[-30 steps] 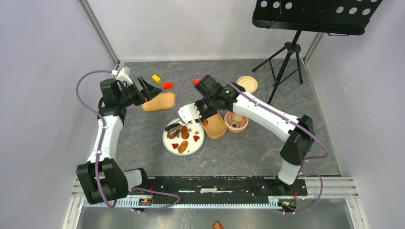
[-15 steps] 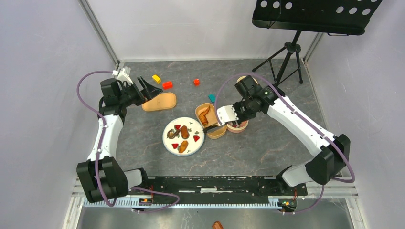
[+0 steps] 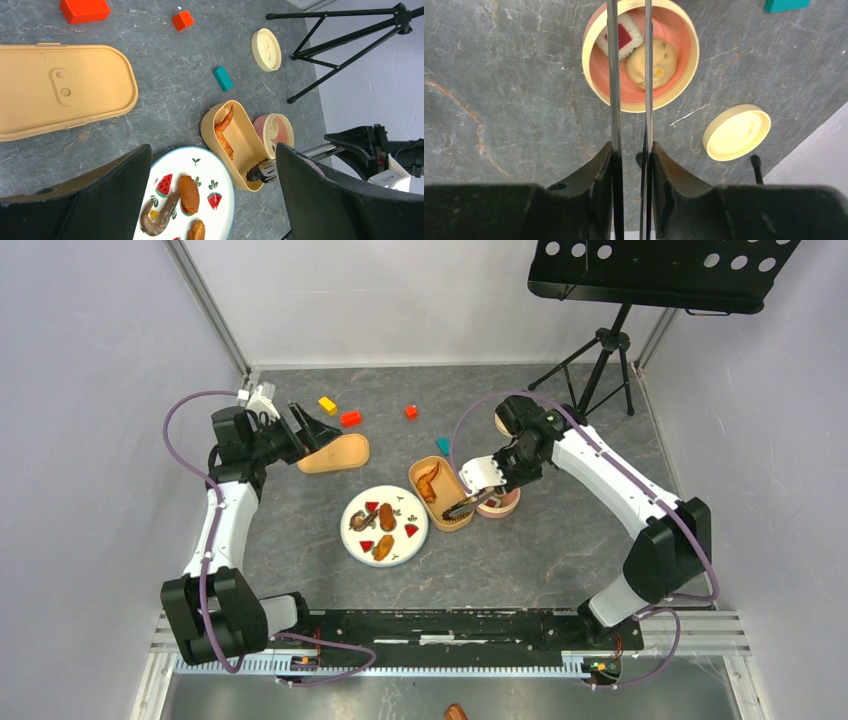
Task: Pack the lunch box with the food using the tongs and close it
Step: Place the fake food in the packing box.
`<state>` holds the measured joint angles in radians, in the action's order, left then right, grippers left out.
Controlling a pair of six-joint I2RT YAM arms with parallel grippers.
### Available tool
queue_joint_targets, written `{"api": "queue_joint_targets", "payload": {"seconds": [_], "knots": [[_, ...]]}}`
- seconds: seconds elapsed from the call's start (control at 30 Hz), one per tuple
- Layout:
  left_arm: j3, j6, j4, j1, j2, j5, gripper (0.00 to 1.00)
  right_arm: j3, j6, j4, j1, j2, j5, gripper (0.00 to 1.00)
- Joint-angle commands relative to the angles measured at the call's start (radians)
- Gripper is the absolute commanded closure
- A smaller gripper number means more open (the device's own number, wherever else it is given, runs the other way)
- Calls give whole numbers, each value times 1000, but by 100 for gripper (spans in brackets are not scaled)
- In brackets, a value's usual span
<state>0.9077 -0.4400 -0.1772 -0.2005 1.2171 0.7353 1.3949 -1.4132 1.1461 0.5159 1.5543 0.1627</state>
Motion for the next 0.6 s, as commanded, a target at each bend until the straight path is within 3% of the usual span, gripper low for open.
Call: {"api": "queue_joint_targets", "payload": {"seconds": [0.0, 0.37, 0.57], "knots": [[1, -28, 37, 4, -17, 11, 1, 97, -30, 23, 2, 30, 43, 79], [13, -14, 30, 4, -4, 4, 1, 94, -55, 49, 21, 58, 64, 79], [25, -4, 18, 3, 6, 2, 1, 103, -51, 46, 22, 98, 57, 67]]}}
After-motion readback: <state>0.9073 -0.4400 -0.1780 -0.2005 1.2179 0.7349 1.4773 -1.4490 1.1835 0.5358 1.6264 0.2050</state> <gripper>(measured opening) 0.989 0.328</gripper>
